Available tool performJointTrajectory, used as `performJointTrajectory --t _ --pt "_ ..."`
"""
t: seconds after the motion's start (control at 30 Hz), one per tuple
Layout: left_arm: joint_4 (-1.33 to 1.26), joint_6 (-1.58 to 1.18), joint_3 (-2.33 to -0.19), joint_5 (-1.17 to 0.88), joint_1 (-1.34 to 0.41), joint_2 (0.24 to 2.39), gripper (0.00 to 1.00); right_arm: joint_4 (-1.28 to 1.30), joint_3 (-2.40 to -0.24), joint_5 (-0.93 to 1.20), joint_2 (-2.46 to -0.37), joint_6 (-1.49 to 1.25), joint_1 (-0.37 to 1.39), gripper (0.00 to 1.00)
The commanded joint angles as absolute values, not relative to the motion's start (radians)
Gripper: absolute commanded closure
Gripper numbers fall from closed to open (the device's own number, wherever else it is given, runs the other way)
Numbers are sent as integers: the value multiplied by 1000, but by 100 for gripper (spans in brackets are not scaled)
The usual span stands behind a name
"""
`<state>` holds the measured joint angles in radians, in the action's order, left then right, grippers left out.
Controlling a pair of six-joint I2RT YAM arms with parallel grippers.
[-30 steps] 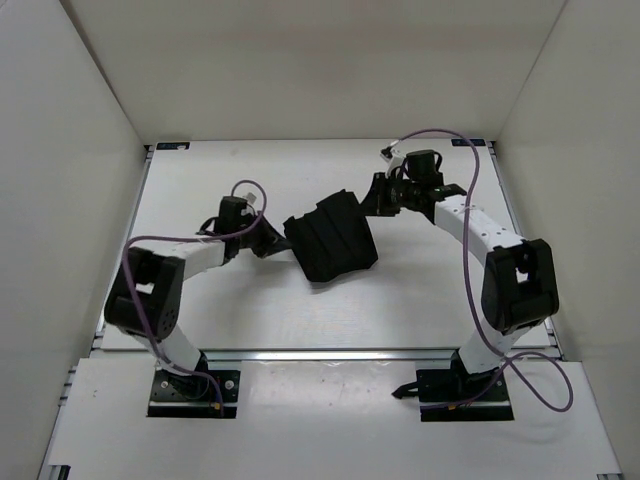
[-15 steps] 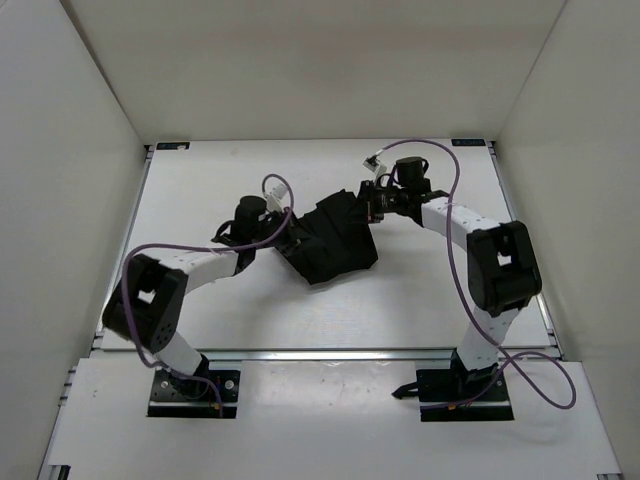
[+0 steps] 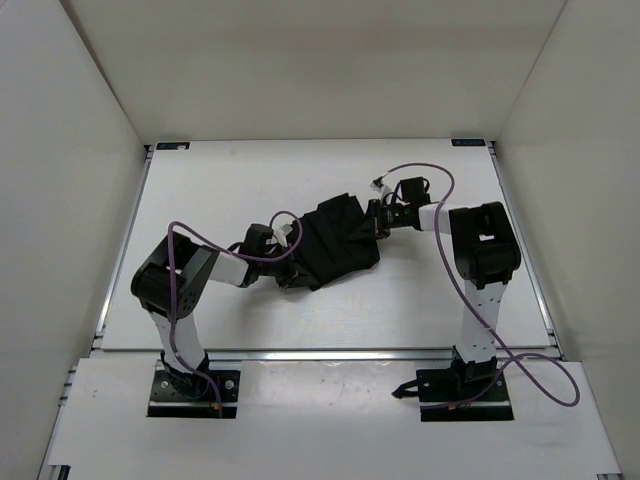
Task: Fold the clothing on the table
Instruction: Fold the skirt
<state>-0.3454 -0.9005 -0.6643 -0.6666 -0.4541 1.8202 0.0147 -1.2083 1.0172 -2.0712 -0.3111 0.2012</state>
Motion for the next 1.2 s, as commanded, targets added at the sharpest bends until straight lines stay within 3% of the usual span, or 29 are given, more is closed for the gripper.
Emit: performJointTrajectory --t 0.0,0.17,0.23,0.33,0.4,0.47,0.5,0.57,0.77,0.83,0.93,1.17 --pt "-286 -816 -661 -635 -434 1796 100 -27 -1183 980 -2046 -275 181 100" --pt "-163 -763 -721 -597 -403 1668 100 0 -1192 895 -1944 -310 166 99" --pt "-40 -709 -755 -523 -413 1588 96 101 -1213 769 -1843 -279 185 84" --pt "59 -692 -788 -428 -403 1475 82 161 -1241 696 -1751 -271 177 51" --pt "101 -692 -796 -391 -370 1405 67 195 -1255 707 -1714 -304 152 42" --pt "136 -675 -790 -365 -350 1301 37 215 -1252 724 -1665 -313 120 38" --pt "171 -658 -804 -312 -336 1269 30 228 -1250 712 -1629 -310 114 32" --pt "274 -608 -824 -249 -334 1182 1 279 -1247 665 -1554 -290 118 25" --pt "605 -465 -952 -51 -318 1158 1 408 -1168 347 -1398 -227 184 16" --pt "676 -440 -956 -2 -299 1196 1 445 -1109 289 -1365 -247 190 1" --pt "729 -404 -907 80 -317 1197 1 469 -1042 229 -1322 -271 187 1" --pt "675 -387 -778 29 -307 1091 2 457 -865 252 -1224 -347 117 1"
